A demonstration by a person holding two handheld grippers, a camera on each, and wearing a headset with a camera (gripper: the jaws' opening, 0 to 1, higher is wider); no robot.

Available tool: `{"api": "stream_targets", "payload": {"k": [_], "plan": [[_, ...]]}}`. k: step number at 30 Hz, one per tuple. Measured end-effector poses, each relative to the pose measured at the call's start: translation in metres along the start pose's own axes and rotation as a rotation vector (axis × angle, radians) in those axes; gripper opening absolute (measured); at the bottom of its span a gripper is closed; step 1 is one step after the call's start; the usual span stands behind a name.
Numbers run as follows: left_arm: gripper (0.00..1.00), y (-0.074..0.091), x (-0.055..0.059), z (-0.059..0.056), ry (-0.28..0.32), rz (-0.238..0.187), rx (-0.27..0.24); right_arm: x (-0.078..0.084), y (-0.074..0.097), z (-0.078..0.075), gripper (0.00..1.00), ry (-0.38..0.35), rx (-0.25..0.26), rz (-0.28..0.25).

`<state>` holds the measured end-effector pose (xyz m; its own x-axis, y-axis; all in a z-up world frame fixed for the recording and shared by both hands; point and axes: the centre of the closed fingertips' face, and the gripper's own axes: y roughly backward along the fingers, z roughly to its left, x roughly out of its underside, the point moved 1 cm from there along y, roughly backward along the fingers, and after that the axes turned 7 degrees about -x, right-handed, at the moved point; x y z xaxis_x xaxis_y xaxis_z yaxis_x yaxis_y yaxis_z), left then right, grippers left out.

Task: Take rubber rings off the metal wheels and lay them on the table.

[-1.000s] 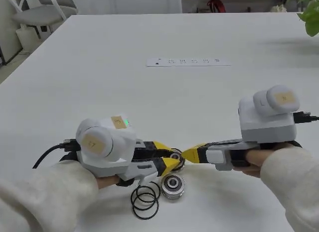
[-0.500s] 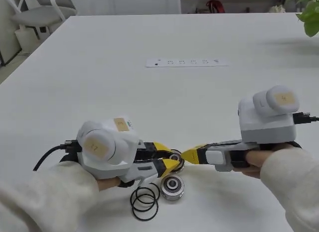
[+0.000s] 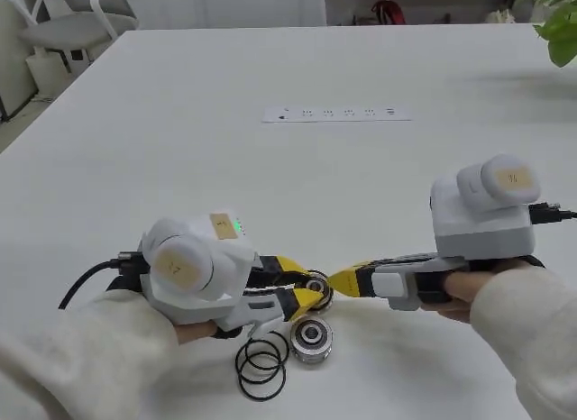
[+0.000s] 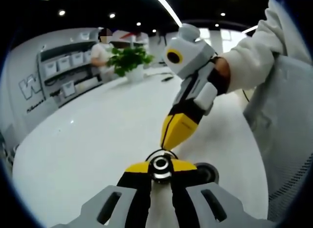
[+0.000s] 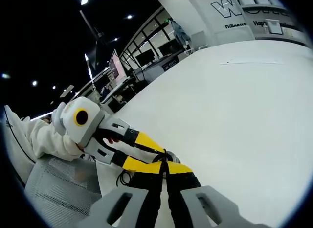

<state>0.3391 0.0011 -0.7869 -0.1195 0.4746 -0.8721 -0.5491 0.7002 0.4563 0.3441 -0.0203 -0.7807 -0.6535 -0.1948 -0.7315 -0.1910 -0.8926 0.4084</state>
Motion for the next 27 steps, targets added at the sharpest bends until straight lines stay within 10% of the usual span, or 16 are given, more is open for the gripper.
{"api": "stream_targets", "payload": {"k": [27], "plan": [[0.39,0.015,-0.014,0.013,0.061,-0.015,-0.022,-0.002,0.002,0.003,0.00,-0.001,0.004,-0.009]]}}
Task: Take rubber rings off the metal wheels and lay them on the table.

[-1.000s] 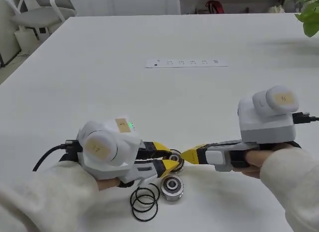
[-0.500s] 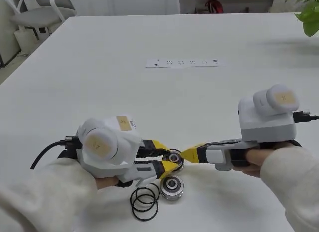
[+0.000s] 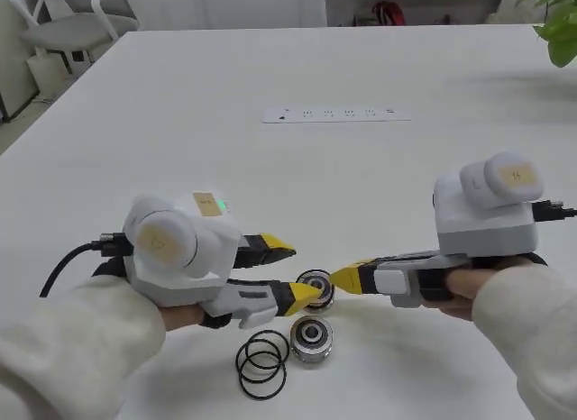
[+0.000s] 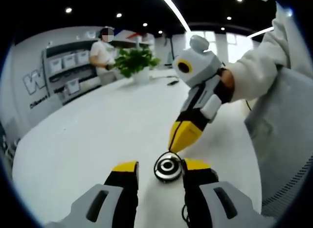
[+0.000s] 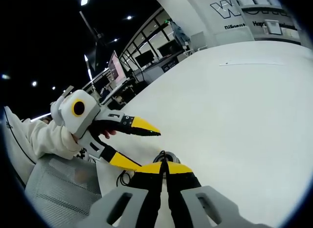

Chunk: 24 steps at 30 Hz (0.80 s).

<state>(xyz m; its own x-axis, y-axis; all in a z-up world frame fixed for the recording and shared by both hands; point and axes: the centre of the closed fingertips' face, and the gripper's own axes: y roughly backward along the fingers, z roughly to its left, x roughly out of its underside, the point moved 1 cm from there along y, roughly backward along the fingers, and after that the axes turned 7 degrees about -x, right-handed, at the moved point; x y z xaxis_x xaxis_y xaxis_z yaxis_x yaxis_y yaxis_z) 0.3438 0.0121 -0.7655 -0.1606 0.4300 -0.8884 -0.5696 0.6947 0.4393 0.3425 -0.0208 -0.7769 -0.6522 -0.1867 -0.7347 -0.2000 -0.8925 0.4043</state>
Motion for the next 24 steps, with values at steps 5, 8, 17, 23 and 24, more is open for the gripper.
{"api": "stream_targets", "payload": {"k": [5,8,17,23,24], "plan": [[0.48,0.005,-0.006,0.003,0.011,-0.022,-0.003,-0.001,0.001,0.000,0.00,0.000,0.000,-0.005],[0.49,0.009,-0.011,0.005,0.011,-0.035,-0.001,-0.003,0.001,0.001,0.00,0.002,0.000,-0.007],[0.58,0.021,-0.021,0.013,-0.005,-0.058,-0.018,-0.007,0.003,0.002,0.00,0.002,0.001,-0.019],[0.66,0.028,-0.024,0.018,-0.017,-0.054,-0.033,-0.009,0.005,0.003,0.00,0.005,0.000,-0.028],[0.66,0.030,-0.025,0.019,-0.018,-0.058,-0.037,-0.010,0.005,0.003,0.00,0.005,0.000,-0.028]]}}
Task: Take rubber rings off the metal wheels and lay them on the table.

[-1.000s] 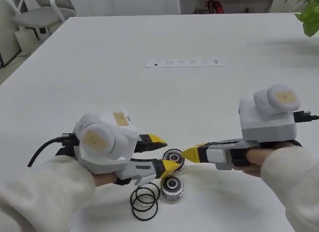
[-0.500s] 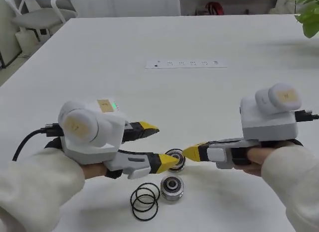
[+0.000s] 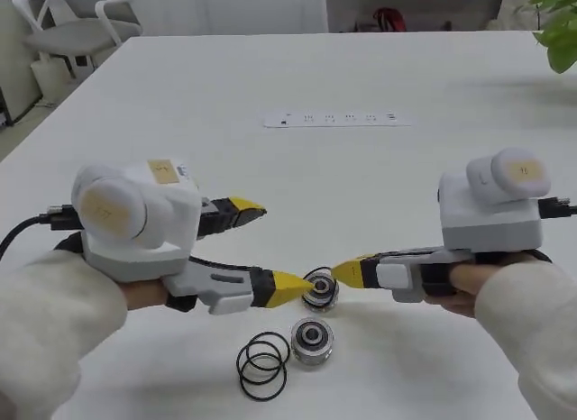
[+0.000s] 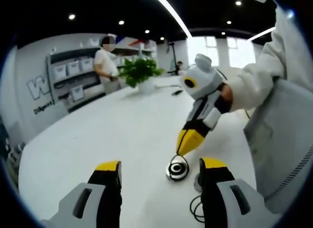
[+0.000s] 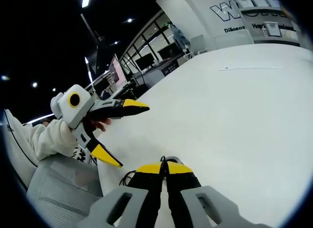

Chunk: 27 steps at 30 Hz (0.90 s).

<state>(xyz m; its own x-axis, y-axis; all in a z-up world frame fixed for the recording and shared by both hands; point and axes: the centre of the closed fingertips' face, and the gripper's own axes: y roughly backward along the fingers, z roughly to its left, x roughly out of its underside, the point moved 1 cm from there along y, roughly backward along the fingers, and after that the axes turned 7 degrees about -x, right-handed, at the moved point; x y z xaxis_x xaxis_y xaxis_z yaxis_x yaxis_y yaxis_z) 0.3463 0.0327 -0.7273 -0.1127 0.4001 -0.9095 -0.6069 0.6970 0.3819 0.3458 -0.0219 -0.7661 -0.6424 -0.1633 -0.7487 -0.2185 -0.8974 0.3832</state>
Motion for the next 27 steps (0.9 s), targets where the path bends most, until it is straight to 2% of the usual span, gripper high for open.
{"api": "stream_targets", "payload": {"k": [9,18,27], "plan": [[0.71,0.011,-0.007,0.008,-0.026,-0.012,-0.015,-0.006,0.003,0.001,0.00,-0.001,0.003,-0.021],[0.76,0.021,-0.010,0.010,-0.032,-0.018,-0.009,-0.012,0.007,0.002,0.00,-0.009,0.006,-0.049],[0.77,0.032,-0.008,0.012,-0.015,-0.012,-0.001,-0.014,0.007,0.005,0.00,-0.007,-0.003,-0.055]]}}
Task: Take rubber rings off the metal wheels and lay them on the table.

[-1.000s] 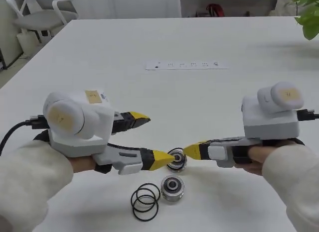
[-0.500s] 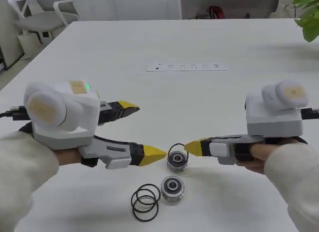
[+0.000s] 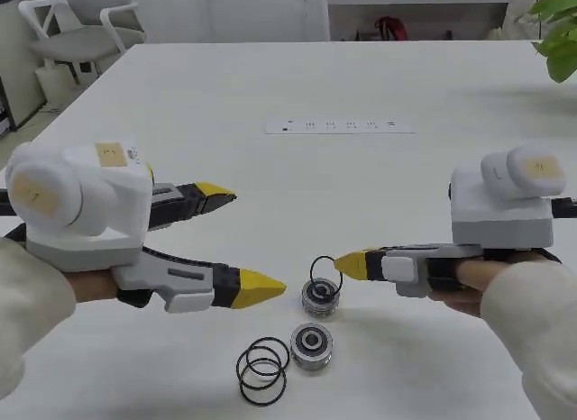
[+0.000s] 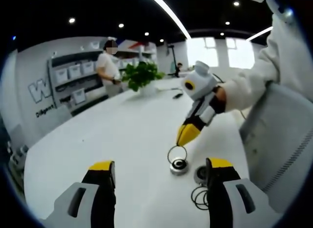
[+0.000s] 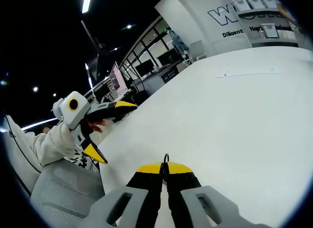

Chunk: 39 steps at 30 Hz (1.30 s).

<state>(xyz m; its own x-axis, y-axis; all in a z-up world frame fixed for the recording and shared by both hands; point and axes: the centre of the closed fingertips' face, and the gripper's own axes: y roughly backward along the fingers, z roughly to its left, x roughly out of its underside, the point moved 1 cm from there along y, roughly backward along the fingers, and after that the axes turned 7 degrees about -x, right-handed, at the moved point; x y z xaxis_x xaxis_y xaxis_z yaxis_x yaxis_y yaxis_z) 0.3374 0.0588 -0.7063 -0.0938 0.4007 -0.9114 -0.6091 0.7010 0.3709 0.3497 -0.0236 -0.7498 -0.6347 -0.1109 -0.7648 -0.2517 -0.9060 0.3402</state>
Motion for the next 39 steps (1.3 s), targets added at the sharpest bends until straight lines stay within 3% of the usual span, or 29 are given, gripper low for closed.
{"api": "stream_targets", "payload": {"k": [13,18,26,39], "plan": [[0.79,0.023,0.009,0.000,0.038,0.002,-0.016,-0.005,-0.003,0.009,0.00,0.008,-0.021,-0.006],[0.79,0.033,0.014,-0.004,0.060,0.000,-0.024,-0.003,-0.007,0.014,0.00,0.011,-0.034,0.005],[0.81,0.039,0.028,-0.018,0.092,0.012,0.012,-0.003,-0.013,0.026,0.00,0.020,-0.065,0.018],[0.80,0.047,0.044,-0.025,0.126,0.033,0.005,0.006,-0.023,0.042,0.00,0.027,-0.114,0.061]]}}
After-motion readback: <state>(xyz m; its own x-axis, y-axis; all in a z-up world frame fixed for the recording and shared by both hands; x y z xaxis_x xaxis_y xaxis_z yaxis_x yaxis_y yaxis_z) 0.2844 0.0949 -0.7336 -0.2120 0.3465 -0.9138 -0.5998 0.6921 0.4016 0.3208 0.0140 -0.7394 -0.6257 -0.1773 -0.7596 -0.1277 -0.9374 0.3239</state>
